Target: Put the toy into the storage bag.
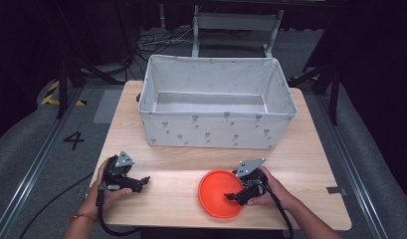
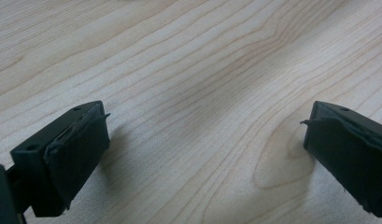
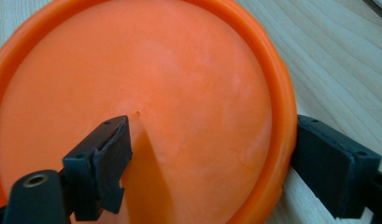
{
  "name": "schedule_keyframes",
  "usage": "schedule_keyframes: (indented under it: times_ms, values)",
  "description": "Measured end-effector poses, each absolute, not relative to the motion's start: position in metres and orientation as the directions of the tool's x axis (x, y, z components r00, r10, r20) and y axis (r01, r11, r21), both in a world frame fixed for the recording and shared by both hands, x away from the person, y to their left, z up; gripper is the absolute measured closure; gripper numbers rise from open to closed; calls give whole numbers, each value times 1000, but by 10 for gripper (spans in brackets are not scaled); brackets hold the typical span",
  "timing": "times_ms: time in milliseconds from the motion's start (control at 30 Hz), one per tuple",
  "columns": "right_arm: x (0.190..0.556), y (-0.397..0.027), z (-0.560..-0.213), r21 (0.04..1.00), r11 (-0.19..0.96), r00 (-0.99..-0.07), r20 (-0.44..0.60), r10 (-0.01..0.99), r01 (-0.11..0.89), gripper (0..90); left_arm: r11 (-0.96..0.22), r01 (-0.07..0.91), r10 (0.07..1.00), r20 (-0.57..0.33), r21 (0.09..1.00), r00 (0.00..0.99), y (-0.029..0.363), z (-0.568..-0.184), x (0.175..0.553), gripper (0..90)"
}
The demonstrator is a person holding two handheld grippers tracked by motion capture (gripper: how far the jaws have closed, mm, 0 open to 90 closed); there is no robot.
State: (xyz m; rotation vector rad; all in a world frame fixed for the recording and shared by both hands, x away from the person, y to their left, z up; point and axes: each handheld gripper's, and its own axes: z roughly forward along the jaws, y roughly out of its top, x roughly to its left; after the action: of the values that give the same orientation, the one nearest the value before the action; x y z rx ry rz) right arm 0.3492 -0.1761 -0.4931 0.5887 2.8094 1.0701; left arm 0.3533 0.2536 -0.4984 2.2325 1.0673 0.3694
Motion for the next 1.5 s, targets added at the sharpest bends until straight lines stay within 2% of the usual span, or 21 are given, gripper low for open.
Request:
schedule_keyframes:
  times_ms: [133,267,367,567,867,1100,1333,1500]
  values:
    - [349,-176,-493,663,667,-915,69,398,340,217,-472,601,775,-20,645,631,253,-498,353,5]
    - [350,-178,-492,679,633,-896,85,435,372,372,-472,600,775,-20,645,631,253,-498,353,5]
    - [357,-181,-491,687,574,-860,151,487,445,567,-474,597,775,-16,648,632,253,-499,354,3]
    - [364,-187,-488,681,553,-851,208,482,480,679,-473,601,775,-19,644,632,253,-498,354,2]
    - [363,-196,-468,707,546,-874,218,435,448,787,-474,599,774,-20,645,633,253,-499,355,1]
    - [357,-202,-448,738,547,-902,201,382,395,823,-475,599,773,-19,645,634,253,-499,355,2]
    - [345,-205,-428,734,604,-931,106,350,310,824,-472,599,777,-16,647,629,252,-499,355,2]
    - [338,-207,-407,694,680,-947,10,322,238,824,-468,601,780,-17,647,626,252,-499,355,2]
